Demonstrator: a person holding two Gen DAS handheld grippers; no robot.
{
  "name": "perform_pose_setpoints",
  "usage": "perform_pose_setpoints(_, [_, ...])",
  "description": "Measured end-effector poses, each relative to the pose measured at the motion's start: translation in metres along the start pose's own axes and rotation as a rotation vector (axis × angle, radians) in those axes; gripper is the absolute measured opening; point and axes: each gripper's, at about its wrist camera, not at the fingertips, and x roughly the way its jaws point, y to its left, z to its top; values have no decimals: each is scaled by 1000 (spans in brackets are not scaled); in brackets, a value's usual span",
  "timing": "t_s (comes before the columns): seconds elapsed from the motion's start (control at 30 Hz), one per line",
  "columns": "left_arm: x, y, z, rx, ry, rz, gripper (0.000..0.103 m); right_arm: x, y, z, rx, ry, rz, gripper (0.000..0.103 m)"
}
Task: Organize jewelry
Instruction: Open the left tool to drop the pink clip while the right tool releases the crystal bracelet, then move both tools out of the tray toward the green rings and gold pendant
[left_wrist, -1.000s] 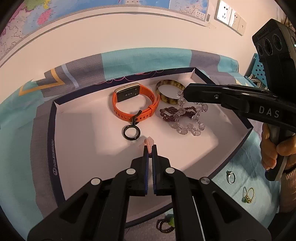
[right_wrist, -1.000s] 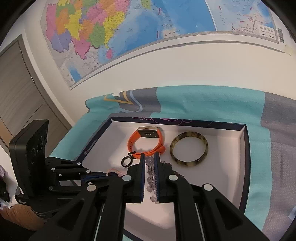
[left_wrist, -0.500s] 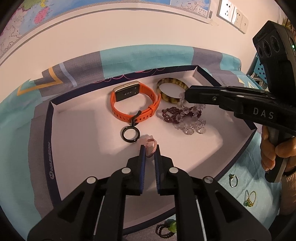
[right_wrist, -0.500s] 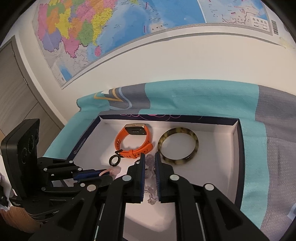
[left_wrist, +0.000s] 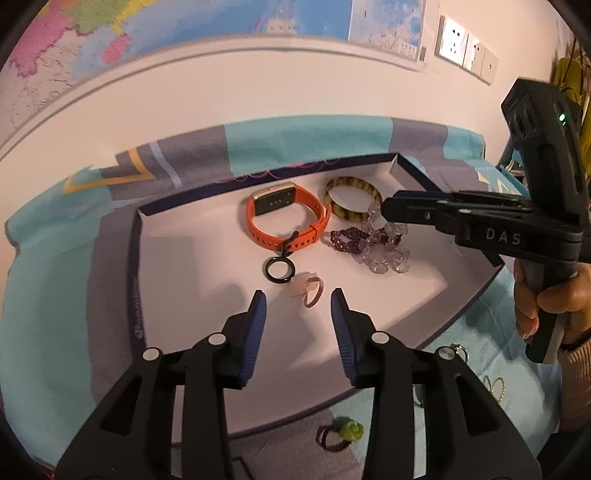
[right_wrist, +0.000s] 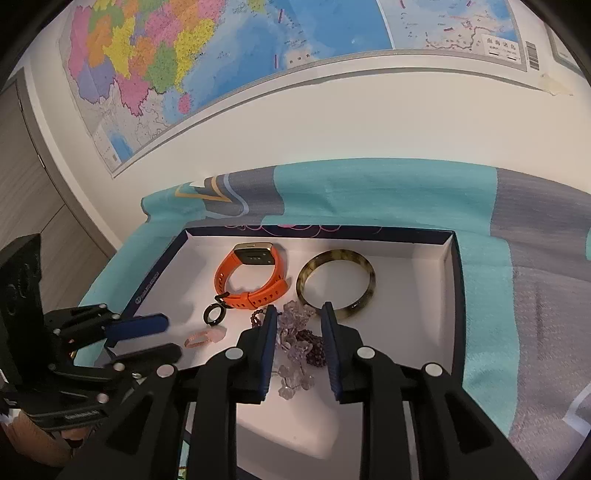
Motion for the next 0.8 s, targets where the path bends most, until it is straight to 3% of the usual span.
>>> perform_pose_setpoints(0.47, [-51,8,-29,-25,-94,5,54,-57,22,-24,-79,-65,18,40])
perform_pose_setpoints(0.8, [-66,-2,-62,9,-91,2,56,-82,40,-77,-131,-6,55,48])
